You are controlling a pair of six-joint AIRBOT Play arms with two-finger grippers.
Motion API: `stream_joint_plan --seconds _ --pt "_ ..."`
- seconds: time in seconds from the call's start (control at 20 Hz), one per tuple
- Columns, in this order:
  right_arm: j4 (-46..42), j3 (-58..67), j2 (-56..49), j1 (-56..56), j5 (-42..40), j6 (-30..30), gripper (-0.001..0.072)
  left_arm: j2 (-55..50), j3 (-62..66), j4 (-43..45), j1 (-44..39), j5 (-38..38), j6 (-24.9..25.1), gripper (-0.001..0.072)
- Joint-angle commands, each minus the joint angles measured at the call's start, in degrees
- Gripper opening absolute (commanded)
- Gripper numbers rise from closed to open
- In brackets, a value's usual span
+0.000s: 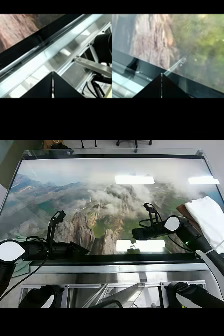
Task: Fold the shirts.
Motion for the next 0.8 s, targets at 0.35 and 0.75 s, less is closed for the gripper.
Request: stream_joint_plan --seconds 0.35,0.75 --pt "0.0 0.0 0.0 0.0 0.0 0.0 0.0023 0.0 3.1 15.0 0.1 -1.6 -10.6 0.0015" --pt "0.0 0.0 0.0 0.0 0.0 0.0 0.0023 -3.2 8.1 70.6 1.2 -6.7 -29.9 0.0711"
